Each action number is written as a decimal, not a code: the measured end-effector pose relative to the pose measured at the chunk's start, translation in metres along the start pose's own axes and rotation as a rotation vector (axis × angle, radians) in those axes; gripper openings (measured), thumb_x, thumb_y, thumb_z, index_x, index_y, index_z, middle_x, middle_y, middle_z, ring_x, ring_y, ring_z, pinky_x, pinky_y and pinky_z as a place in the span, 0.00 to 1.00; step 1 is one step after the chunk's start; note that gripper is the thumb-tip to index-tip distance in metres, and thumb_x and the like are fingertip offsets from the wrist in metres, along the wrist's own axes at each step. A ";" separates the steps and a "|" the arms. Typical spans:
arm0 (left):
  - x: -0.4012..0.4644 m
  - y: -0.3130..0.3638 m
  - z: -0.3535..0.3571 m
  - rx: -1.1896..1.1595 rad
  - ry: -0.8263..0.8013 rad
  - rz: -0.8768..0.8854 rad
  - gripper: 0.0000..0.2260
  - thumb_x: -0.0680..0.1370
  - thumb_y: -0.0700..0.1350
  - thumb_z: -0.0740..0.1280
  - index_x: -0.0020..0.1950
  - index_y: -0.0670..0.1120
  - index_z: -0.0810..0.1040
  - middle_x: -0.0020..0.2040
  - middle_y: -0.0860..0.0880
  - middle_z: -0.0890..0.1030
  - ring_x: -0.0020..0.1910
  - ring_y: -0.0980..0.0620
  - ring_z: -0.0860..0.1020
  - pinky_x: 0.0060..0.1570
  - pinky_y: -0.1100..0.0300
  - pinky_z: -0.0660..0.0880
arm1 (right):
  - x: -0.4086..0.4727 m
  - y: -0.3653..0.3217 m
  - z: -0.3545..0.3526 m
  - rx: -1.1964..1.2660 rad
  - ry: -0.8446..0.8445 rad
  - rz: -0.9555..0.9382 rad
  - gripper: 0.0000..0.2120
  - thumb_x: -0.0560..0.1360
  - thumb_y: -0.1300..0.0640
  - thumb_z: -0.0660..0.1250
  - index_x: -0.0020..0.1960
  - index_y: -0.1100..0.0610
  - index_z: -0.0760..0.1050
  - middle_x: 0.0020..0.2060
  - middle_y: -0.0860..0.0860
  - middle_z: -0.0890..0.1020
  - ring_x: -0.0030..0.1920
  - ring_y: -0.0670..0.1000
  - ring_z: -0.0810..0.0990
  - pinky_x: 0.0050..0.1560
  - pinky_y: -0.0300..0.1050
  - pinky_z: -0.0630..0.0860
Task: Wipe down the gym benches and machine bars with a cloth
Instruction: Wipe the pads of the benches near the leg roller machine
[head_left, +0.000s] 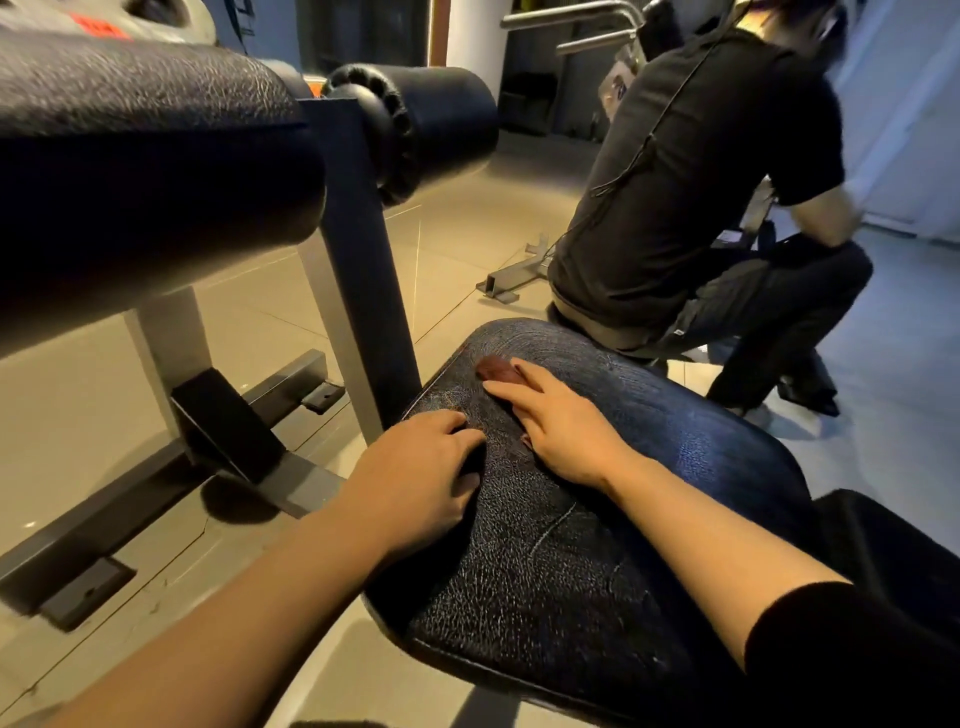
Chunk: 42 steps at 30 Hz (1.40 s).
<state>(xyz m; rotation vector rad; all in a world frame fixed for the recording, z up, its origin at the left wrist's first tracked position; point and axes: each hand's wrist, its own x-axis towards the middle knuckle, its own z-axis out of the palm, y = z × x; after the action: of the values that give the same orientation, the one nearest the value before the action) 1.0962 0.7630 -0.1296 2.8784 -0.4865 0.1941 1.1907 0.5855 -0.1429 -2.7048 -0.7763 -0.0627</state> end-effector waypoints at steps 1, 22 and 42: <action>-0.004 0.002 0.000 -0.008 -0.006 0.001 0.19 0.80 0.52 0.61 0.70 0.50 0.70 0.69 0.51 0.70 0.68 0.51 0.68 0.66 0.56 0.66 | -0.012 0.016 -0.005 -0.017 0.012 0.055 0.20 0.83 0.55 0.55 0.73 0.42 0.67 0.78 0.49 0.57 0.75 0.53 0.61 0.70 0.45 0.61; -0.058 0.026 -0.010 -0.022 -0.038 0.049 0.17 0.80 0.50 0.62 0.68 0.49 0.73 0.68 0.50 0.72 0.67 0.50 0.68 0.65 0.57 0.67 | -0.057 -0.044 0.009 0.015 -0.017 0.050 0.20 0.84 0.54 0.54 0.75 0.43 0.65 0.79 0.50 0.55 0.76 0.54 0.58 0.73 0.49 0.62; -0.095 0.043 -0.013 -0.085 -0.048 0.106 0.19 0.79 0.49 0.64 0.70 0.53 0.72 0.69 0.55 0.70 0.67 0.54 0.68 0.65 0.62 0.66 | -0.103 -0.086 0.025 -0.064 0.015 0.017 0.24 0.83 0.57 0.55 0.78 0.46 0.58 0.79 0.52 0.50 0.79 0.54 0.47 0.75 0.54 0.58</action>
<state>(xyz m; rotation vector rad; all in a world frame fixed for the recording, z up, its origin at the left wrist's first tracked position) 0.9918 0.7560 -0.1242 2.7824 -0.6405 0.1182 1.0570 0.6105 -0.1547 -2.7677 -0.7595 -0.1056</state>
